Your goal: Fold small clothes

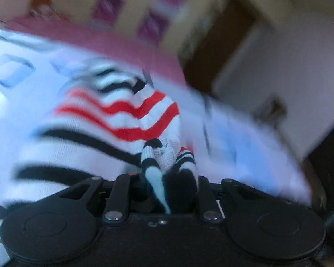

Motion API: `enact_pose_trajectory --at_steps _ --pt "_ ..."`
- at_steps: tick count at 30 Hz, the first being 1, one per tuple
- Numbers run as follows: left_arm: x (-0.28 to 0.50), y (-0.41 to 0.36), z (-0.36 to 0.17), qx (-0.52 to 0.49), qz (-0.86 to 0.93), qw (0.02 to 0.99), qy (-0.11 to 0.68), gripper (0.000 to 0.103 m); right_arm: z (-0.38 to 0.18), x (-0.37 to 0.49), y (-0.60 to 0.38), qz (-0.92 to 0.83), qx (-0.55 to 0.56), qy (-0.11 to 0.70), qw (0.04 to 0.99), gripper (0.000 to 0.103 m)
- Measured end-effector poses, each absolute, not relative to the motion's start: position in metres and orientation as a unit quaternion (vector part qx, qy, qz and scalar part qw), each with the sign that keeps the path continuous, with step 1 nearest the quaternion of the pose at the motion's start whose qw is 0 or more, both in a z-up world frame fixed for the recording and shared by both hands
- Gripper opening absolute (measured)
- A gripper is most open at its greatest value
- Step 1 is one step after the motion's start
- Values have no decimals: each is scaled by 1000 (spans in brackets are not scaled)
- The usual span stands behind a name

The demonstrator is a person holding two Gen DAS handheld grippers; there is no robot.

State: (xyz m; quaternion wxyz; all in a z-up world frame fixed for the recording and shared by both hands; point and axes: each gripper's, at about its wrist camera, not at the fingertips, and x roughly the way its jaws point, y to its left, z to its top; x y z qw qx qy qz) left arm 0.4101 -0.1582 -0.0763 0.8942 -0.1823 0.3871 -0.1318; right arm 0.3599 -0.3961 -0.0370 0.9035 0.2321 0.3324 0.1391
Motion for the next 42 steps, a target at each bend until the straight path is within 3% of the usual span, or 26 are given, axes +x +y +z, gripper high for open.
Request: enact_pose_trajectory --at_steps 1,2,3,4,5,6,9,11,13,20,21,22,25,28,31,42 --pt "415 -176 -90 -152 -147 882 422 33 -38 360 -401 136 233 341 901 0" --pt "410 -192 -96 -107 -148 885 428 36 -40 360 -405 129 232 352 898 1" --pt "402 -197 -89 -90 -153 892 416 44 -43 360 -410 128 237 359 894 11" --pt "397 -194 -81 -100 -182 887 413 60 -43 359 -415 136 245 357 891 23" --pt "390 -186 -71 -125 -204 882 405 60 -43 356 -417 137 251 350 892 44" --pt "382 -174 -60 -145 -208 882 397 58 -42 355 -417 137 251 343 895 50" --pt "377 -127 -35 -149 -171 906 357 48 -45 361 -411 171 258 349 884 50" --pt "390 -95 -36 -134 -125 918 351 35 -48 370 -402 194 266 357 874 50" --pt "408 -66 -46 -145 -95 916 361 29 -52 382 -389 207 270 368 865 50" --pt "449 -41 -87 -170 -119 889 407 30 -81 431 -358 200 262 409 851 50" --pt "450 -43 -89 -168 -123 889 407 30 -83 434 -354 199 253 410 853 42" --pt "450 -45 -89 -165 -124 890 406 30 -84 434 -349 197 235 408 860 28" --pt "445 -44 -81 -155 -148 889 404 28 -74 422 -352 199 209 374 881 9" --pt "445 -59 -77 -109 -164 890 412 28 -67 402 -368 182 200 351 897 9" --pt "450 -86 -76 -40 -151 896 416 28 -95 402 -375 162 209 379 887 9" --pt "446 -79 -74 -10 -161 895 415 30 -94 407 -376 162 209 390 882 9"
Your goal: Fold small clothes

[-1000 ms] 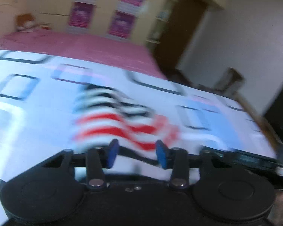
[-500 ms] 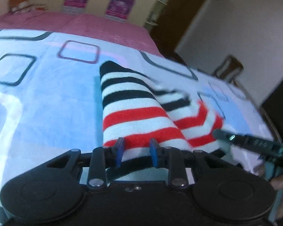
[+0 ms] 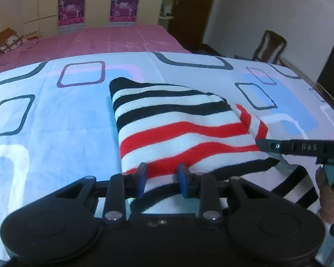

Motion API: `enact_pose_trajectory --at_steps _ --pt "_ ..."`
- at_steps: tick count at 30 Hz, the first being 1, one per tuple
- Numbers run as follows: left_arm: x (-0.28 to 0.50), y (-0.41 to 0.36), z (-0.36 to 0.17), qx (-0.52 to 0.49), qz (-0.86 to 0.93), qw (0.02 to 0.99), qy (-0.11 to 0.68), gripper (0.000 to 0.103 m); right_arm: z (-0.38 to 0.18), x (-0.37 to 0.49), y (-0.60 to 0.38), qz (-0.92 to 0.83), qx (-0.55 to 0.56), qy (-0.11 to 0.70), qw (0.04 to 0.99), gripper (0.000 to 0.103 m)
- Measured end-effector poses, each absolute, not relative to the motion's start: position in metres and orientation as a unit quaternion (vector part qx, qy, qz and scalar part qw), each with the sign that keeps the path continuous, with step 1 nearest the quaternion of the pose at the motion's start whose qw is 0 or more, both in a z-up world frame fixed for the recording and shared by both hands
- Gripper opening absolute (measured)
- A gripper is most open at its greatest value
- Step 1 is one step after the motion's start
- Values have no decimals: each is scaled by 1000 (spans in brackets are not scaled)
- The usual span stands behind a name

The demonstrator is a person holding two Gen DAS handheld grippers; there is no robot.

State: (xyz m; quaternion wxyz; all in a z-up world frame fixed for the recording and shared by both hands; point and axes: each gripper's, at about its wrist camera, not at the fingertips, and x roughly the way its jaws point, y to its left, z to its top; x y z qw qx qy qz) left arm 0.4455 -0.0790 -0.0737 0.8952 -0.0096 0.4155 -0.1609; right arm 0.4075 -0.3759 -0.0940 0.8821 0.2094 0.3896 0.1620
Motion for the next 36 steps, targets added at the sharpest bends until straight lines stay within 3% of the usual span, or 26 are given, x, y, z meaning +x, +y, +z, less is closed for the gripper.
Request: enact_pose_trajectory --at_steps 8,12,21,29,36 --pt "392 -67 -49 -34 -225 897 379 29 -35 353 -347 203 100 368 902 10" --pt "376 -69 -69 -5 -227 893 388 30 -56 331 -327 183 -4 403 897 9" --pt "367 -64 -80 -11 -214 890 403 30 -65 333 -319 178 -19 395 901 9" --pt "450 -63 -45 -43 -205 916 342 34 -25 402 -315 175 24 343 923 9" --pt "504 -78 -97 -44 -231 891 389 34 -74 465 -297 151 -4 406 901 9"
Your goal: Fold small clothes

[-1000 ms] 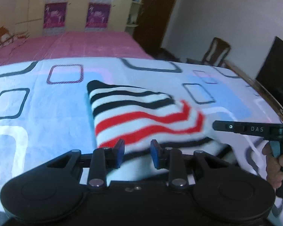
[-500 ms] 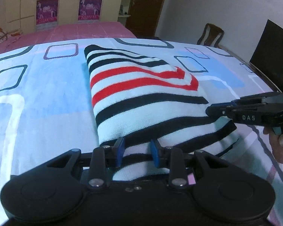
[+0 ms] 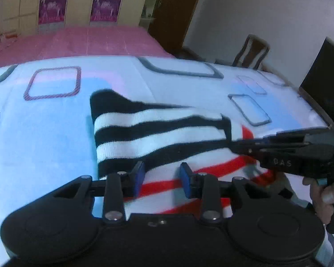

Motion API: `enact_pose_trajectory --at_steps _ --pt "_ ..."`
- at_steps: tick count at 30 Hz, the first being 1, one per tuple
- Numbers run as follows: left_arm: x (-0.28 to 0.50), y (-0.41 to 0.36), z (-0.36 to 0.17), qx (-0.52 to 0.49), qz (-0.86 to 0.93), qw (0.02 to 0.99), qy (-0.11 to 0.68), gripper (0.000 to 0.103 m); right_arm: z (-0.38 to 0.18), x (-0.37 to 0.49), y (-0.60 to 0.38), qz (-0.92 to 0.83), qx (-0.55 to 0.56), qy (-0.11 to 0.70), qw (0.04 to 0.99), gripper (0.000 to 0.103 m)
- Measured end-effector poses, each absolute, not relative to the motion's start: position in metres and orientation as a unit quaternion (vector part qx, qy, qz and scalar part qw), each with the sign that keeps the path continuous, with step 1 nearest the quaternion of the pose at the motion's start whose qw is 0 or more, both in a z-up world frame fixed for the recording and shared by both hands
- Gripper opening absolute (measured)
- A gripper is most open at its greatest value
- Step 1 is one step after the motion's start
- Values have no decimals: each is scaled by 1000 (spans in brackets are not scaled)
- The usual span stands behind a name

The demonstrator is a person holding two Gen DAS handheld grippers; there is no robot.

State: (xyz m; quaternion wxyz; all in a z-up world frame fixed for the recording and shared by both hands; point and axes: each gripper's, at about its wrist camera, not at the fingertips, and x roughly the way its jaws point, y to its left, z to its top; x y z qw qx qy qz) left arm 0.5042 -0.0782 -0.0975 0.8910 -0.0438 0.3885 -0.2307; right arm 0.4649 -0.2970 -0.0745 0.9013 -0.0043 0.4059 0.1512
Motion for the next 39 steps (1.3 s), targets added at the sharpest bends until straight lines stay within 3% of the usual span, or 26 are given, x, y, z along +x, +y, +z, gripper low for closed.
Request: enact_pose_trajectory --at_steps 5,11,14,15,18,28,33,39 --pt "504 -64 -86 -68 -237 894 373 33 -68 461 -308 143 -7 408 902 9" --pt "540 -69 -86 -69 -214 903 365 33 -49 486 -285 181 13 354 918 9" --pt "568 -72 -101 -93 -212 890 392 32 -73 518 -277 179 18 411 894 9" --pt "573 -74 -106 -97 -219 884 401 32 -89 524 -275 170 -8 431 886 4" --pt "576 -82 -104 -62 -226 884 405 32 -87 520 -275 163 -12 423 891 4" --pt "475 -75 -66 -48 -239 898 367 31 -42 441 -295 183 2 377 908 5" --pt "468 -93 -85 1 -225 897 380 31 -72 421 -282 192 -47 403 893 4" --pt "432 -67 -57 -13 -238 896 374 30 -33 382 -291 202 -30 380 902 5"
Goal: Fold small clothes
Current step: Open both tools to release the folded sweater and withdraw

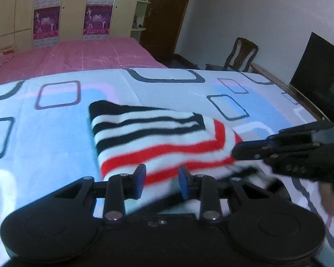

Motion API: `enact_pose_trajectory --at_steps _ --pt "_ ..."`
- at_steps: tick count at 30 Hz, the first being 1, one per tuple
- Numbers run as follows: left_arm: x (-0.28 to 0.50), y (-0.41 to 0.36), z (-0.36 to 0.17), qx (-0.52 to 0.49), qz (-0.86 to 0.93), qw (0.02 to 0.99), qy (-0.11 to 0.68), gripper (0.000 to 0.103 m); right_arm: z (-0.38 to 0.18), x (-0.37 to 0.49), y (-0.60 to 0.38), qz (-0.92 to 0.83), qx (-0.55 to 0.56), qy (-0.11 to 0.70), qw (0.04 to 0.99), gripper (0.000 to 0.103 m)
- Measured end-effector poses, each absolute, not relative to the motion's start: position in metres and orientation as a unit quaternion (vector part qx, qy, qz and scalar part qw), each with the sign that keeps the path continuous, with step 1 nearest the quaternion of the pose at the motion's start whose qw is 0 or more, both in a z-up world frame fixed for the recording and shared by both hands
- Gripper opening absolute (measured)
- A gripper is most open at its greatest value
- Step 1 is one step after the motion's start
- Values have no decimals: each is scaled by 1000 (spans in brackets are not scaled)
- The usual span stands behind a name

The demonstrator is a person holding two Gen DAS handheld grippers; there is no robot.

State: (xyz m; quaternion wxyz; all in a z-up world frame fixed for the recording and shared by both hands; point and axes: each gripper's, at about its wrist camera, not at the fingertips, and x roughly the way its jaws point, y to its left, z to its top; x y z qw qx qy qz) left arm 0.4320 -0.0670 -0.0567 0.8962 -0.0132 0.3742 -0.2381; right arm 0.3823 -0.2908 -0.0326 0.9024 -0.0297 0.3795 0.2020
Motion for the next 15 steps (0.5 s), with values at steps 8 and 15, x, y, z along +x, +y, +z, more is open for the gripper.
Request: enact_pose_trajectory --at_steps 8,15 --pt "354 -59 -74 3 -244 877 414 32 -49 303 -290 183 -39 432 882 5" --pt "357 -60 -83 15 -247 872 422 33 -74 297 -286 135 -14 444 886 4"
